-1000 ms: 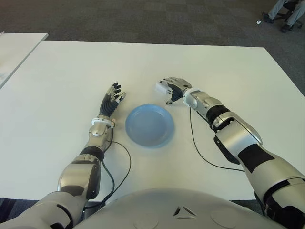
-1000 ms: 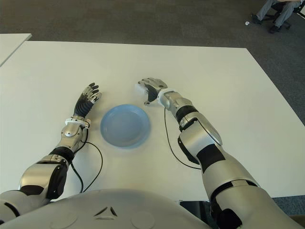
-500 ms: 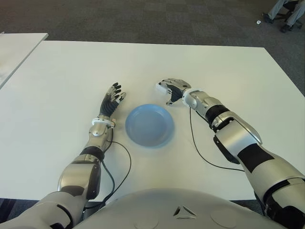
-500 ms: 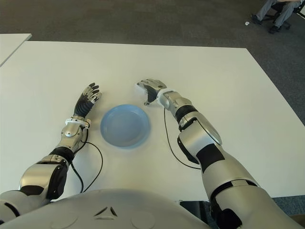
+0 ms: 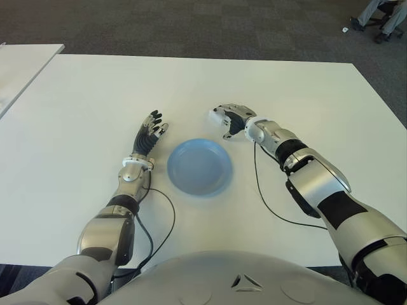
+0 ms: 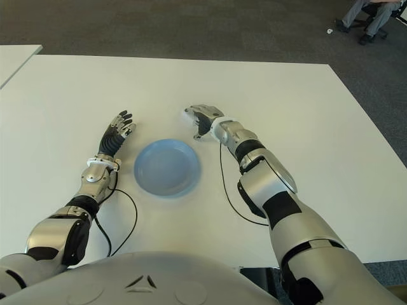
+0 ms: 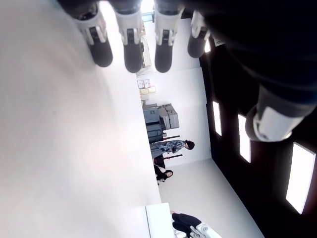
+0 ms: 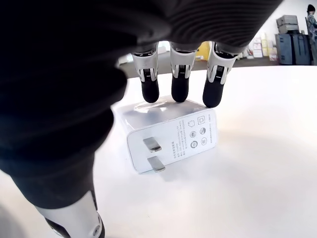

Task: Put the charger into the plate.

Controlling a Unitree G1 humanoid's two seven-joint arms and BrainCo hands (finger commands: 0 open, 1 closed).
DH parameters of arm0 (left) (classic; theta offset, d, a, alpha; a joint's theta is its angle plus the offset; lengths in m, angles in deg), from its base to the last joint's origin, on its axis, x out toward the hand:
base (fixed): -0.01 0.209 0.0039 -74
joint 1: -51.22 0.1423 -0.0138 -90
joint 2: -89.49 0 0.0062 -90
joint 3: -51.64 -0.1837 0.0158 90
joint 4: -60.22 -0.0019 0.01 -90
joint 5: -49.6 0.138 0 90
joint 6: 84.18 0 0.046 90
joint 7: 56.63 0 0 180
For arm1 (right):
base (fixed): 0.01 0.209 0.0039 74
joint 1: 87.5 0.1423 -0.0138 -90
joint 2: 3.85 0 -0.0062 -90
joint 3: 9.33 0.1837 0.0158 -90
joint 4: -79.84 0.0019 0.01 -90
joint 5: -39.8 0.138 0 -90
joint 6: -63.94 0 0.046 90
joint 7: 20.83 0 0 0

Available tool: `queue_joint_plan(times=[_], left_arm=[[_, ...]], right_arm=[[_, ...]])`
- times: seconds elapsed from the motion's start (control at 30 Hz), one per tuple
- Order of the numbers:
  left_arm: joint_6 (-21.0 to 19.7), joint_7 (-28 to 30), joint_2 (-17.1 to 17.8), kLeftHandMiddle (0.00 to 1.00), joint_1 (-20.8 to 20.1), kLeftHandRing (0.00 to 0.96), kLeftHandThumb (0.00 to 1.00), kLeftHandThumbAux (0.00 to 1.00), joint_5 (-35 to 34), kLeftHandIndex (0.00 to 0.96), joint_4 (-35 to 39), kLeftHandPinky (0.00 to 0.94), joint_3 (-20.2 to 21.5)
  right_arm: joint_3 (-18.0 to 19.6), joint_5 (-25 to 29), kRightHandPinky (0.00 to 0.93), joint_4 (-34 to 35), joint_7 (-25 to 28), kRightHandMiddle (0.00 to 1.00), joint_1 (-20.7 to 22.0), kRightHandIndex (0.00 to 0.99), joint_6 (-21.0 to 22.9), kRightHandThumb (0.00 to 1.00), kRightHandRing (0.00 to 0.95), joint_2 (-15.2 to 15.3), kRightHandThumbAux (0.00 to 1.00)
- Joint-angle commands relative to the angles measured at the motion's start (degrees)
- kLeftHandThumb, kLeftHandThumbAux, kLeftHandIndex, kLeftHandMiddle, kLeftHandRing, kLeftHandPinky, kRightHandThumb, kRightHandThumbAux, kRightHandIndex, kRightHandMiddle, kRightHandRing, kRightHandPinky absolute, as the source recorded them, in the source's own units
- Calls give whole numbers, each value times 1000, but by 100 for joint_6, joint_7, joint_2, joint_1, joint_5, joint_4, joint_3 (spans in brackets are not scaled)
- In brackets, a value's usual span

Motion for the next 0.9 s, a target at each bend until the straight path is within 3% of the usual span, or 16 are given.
queue_joint_plan(times=[0.03, 0.13, 0.3, 0.43, 0.73, 0.9], left_arm=[[-353, 143, -139, 120, 420, 116, 0, 491, 40, 50, -271, 105, -82], [-365, 145, -138, 117, 421, 114, 0, 489, 35, 49, -277, 106, -76], [-350, 166, -128, 112, 414, 112, 0, 490, 39, 46, -293, 107, -76], [-255, 189, -158, 121, 420, 118, 0, 493, 5, 40, -267, 113, -51], [-84, 15, -211, 137, 432, 129, 0, 490, 67, 34, -218, 137, -69], [-92, -43, -197, 148, 428, 139, 0, 479, 109, 42, -221, 138, -89]], right_arm=[[-117, -63, 178, -78, 310, 101, -301, 14, -16, 0, 123, 159, 840], [-175, -103, 188, -69, 423, 116, -320, 19, -83, 0, 136, 254, 831], [-162, -17, 201, 126, 893, 140, -341, 42, -430, 0, 156, 729, 815], [-318, -145, 293, 224, 1346, 169, -290, 59, -479, 0, 211, 1005, 813], [-426, -122, 420, 265, 1631, 234, -350, 82, -392, 0, 319, 1170, 846], [-363, -26, 400, 321, 1682, 244, -441, 91, -474, 0, 320, 1320, 866]])
